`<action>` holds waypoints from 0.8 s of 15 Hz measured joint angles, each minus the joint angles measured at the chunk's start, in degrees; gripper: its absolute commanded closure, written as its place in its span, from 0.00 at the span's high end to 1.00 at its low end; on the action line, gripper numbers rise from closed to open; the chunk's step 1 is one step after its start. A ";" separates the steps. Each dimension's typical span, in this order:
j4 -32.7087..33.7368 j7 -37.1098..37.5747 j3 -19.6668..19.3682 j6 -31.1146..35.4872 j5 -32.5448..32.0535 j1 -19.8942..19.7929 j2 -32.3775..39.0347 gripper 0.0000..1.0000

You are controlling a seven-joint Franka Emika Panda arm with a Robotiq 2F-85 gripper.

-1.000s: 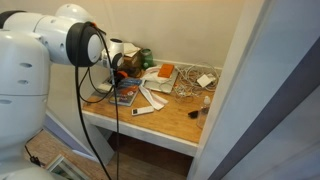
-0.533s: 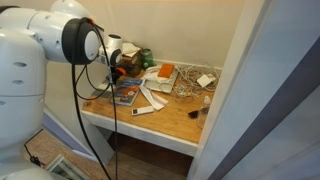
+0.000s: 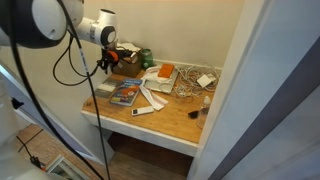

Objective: Move the book to the right

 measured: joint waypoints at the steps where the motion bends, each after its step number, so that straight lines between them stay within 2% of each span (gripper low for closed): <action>1: -1.42 2.26 -1.07 -0.86 -0.18 0.00 -2.42 0.81; 4: -5.79 8.84 -4.24 -4.18 -0.73 -0.01 -9.35 1.00; 8: -11.50 17.20 -7.16 -9.71 -0.73 -0.01 -17.80 1.00; 12: -18.92 25.35 -9.02 -9.93 -0.93 0.04 -26.95 1.00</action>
